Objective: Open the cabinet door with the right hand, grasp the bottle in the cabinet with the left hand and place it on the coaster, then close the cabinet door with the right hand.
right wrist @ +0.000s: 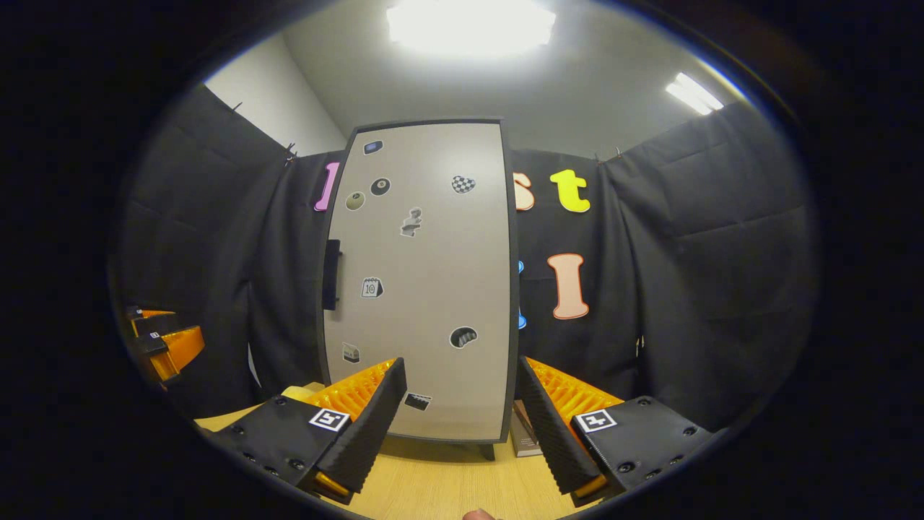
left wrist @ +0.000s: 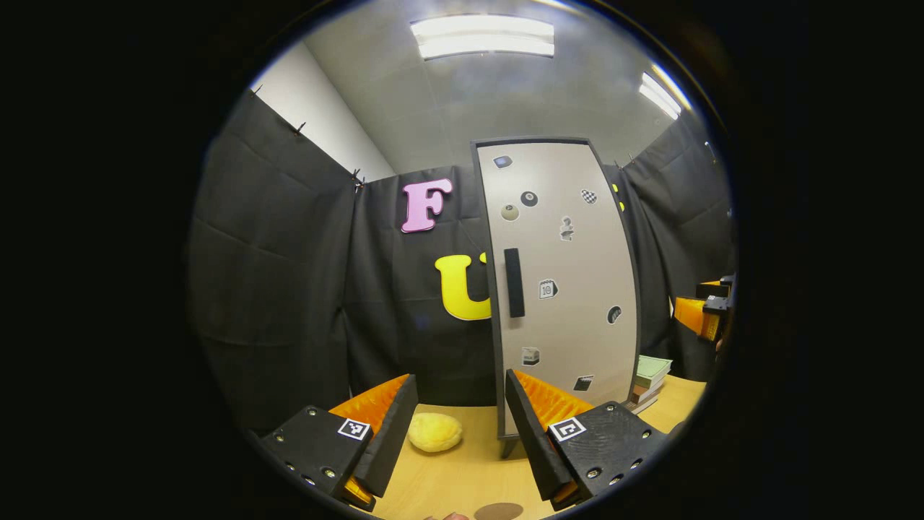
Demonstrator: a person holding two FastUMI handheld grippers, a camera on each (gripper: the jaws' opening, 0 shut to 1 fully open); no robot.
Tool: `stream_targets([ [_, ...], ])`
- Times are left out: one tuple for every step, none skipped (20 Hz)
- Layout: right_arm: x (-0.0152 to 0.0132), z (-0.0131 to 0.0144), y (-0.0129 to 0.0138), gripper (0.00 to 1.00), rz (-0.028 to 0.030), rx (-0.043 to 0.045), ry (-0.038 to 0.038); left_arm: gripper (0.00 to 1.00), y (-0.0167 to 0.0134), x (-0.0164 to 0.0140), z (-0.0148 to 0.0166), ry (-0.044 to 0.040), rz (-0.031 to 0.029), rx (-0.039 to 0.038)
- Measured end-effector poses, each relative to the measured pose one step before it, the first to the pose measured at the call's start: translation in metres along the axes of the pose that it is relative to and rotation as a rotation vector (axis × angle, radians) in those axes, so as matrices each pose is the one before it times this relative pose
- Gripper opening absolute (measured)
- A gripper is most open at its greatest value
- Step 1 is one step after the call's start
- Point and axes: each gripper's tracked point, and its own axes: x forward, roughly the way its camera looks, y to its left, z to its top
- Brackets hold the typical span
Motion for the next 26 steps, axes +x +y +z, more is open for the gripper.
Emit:
stream_targets([
  [0.00400,0.00290,0.00508,0.98,0.01070,-0.00036,-0.00076,0.72,0.00606,-0.00161,0.00028,-0.00117,0.01018,0.00431],
  [0.00409,0.00217,0.00491,0.97,0.01059,-0.00029,-0.00196,0.72,0.00591,-0.00165,-0.00131,0.00075,0.00998,0.00181],
  [0.00395,0.00377,0.00431,0.98,0.01052,-0.00172,-0.00308,0.72,0.00563,-0.00083,-0.00077,0.00187,0.00941,0.00056],
  [0.00418,0.00306,0.00573,0.98,0.01104,-0.00327,-0.00303,0.72,0.00547,-0.00095,-0.00118,0.00230,0.01003,0.00104],
  [0.00448,0.00336,0.00443,0.98,0.01076,-0.00370,-0.00243,0.72,0.00619,-0.00115,-0.00113,0.00201,0.01085,0.00184],
  [0.00573,0.00318,0.00497,0.98,0.00942,-0.00279,-0.00207,0.72,0.00656,-0.00199,-0.00083,0.00124,0.01153,0.00250],
  [0.00470,0.00319,0.00526,0.98,0.01006,-0.00108,-0.00109,0.72,0.00567,-0.00131,-0.00117,0.00184,0.00992,0.00278],
  [0.00489,0.00292,0.00565,0.97,0.00926,0.00134,-0.00016,0.70,0.00571,0.00027,-0.00056,0.00315,0.01026,0.00364],
  [0.00572,0.00317,0.00537,0.98,0.00926,0.00336,0.00061,0.70,0.00635,0.00176,-0.00226,0.00334,0.01145,0.00414],
  [0.00486,0.00294,0.00573,0.98,0.00978,0.00470,0.00041,0.70,0.00536,-0.00035,-0.00184,0.00244,0.00869,0.00328],
  [0.00595,0.00378,0.00569,0.98,0.00933,0.00424,0.00017,0.70,0.00582,0.00016,-0.00156,0.00299,0.00963,0.00257],
  [0.00581,0.00350,0.00598,0.98,0.00826,0.00271,-0.00104,0.70,0.00643,-0.00045,-0.00120,0.00260,0.00908,0.00186],
  [0.00605,0.00353,0.00533,0.98,0.00675,0.00186,0.00051,0.70,0.00625,-0.00187,-0.00263,0.00322,0.00990,0.00129],
  [0.00578,0.00303,0.00624,0.98,0.00819,0.00240,0.00115,0.70,0.00706,-0.00131,-0.00253,0.00421,0.00903,0.00066],
  [0.00499,0.00383,0.00643,0.98,0.00832,0.00408,-0.00027,0.70,0.00676,-0.00112,-0.00246,0.00415,0.01024,0.00067],
  [0.00638,0.00351,0.00652,0.97,0.00955,0.00326,-0.00137,0.70,0.00709,-0.00107,-0.00300,0.00353,0.01074,0.00075],
  [0.00642,0.00296,0.00559,0.97,0.00566,0.00125,0.00090,0.70,0.00772,-0.00046,-0.00223,0.00359,0.01129,0.00120],
  [0.00500,0.00181,0.00587,0.98,0.00572,0.00038,0.00295,0.70,0.00738,-0.00089,-0.00217,0.00392,0.01100,0.00040],
  [0.00615,0.00250,0.00523,0.97,0.00546,0.00200,0.00096,0.70,0.00445,0.00043,-0.00343,0.00453,0.01128,0.00066],
  [0.00501,0.00231,0.00775,0.98,0.00759,0.00190,0.00066,0.71,0.00593,0.00080,-0.00275,0.00410,0.01119,0.00068],
  [0.00605,0.00237,0.00597,0.97,0.00652,0.00089,0.00006,0.72,0.00742,0.00079,-0.00281,0.00412,0.00945,0.00097],
  [0.00638,0.00155,0.00640,0.98,0.00495,-0.00106,0.00146,0.73,0.00874,-0.00140,-0.00383,0.00518,0.01012,0.00089],
  [0.00645,0.00221,0.00538,0.98,0.00287,-0.00195,0.00196,0.73,0.00725,0.00014,-0.00338,0.00490,0.00904,0.00062],
  [0.00724,0.00143,0.00453,0.97,0.00062,-0.00054,0.00112,0.70,0.00616,-0.00045,-0.00298,0.00393,0.00848,0.00025],
  [0.00647,0.00163,0.00319,0.97,-0.00666,0.00094,0.00461,0.70,0.00645,0.00041,-0.00220,0.00330,0.00899,0.00075],
  [0.00701,0.00065,0.00252,0.97,-0.00692,0.00395,0.00729,0.70,0.00695,0.00001,-0.00268,0.00210,0.00911,0.00073],
])
